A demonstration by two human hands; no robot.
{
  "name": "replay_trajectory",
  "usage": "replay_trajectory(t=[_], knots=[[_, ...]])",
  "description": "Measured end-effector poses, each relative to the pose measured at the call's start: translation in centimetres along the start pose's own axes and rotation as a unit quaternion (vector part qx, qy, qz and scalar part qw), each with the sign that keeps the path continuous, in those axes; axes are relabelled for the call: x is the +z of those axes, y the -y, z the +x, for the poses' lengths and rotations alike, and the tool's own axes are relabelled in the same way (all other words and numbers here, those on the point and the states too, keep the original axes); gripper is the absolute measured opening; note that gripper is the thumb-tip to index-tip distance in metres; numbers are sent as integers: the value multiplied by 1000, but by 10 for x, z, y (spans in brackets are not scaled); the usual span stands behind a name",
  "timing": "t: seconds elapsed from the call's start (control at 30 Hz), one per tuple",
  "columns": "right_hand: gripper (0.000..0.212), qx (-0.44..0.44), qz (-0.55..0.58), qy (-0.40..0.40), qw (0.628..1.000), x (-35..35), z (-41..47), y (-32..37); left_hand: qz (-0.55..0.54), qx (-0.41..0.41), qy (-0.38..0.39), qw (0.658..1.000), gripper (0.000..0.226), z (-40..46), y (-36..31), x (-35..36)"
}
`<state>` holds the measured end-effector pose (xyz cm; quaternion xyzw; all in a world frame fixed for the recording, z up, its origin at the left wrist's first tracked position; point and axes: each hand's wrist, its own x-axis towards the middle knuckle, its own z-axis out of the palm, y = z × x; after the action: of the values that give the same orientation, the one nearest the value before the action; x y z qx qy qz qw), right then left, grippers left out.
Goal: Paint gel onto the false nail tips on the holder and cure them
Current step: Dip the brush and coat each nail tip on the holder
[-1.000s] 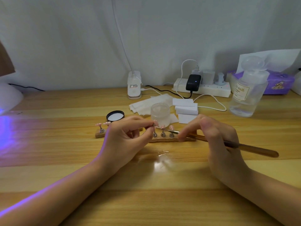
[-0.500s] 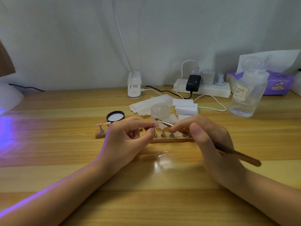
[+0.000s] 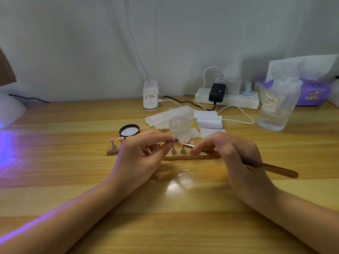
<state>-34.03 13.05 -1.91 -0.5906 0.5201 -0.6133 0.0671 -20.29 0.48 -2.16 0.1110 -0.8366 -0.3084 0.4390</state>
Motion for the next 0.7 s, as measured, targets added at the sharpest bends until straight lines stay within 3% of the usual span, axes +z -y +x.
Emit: replay_trajectory(t=[0.7], knots=[[37, -5, 10, -4, 1000, -1, 1, 1, -14, 7, -12, 1000, 19, 1, 3, 0]])
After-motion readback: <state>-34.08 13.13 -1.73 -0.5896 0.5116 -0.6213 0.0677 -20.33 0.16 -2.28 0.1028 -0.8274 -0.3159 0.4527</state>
